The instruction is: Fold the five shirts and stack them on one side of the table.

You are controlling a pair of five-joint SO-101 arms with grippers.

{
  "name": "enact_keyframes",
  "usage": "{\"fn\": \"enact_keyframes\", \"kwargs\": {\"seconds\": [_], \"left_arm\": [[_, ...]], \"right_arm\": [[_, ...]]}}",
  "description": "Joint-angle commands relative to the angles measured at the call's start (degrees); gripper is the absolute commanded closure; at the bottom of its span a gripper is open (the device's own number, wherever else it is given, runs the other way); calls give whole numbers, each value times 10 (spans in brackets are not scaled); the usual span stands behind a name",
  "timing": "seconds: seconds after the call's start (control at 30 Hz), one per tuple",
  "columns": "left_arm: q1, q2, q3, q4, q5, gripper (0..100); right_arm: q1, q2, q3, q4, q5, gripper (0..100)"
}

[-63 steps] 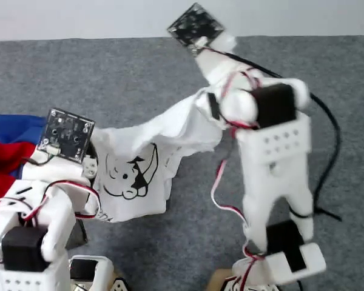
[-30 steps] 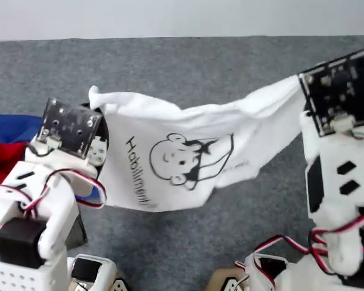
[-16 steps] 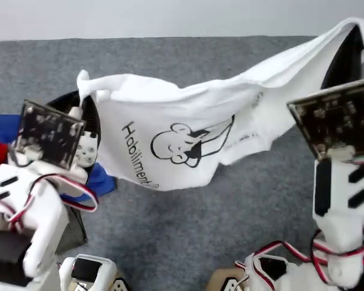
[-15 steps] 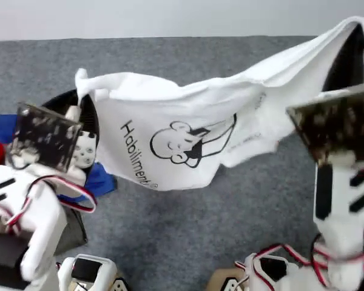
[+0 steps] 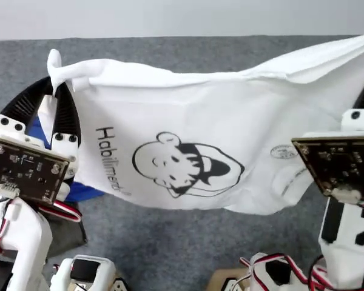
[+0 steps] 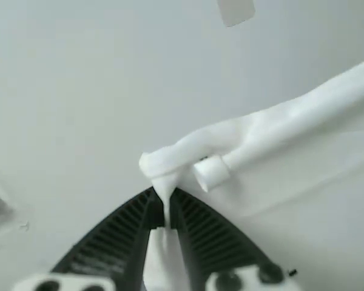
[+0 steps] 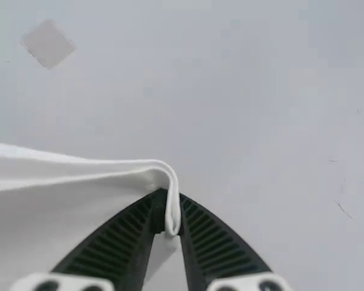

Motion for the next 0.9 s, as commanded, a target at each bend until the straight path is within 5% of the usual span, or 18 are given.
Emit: {"fn": "enact_keyframes", "kwargs": {"seconds": [0.0, 0.33, 0.63, 0.87], "left_arm": [[6, 5, -17, 25, -5, 993], [18, 0, -45, 104, -5, 993], [14, 0, -109, 109, -6, 993], [14, 0, -154, 193, -6, 993]], "right_arm": [[8, -10, -22, -28, 5, 988], [9, -53, -22, -127, 7, 988], [32, -99, -22, -126, 27, 988], [55, -116, -18, -102, 27, 988]]}}
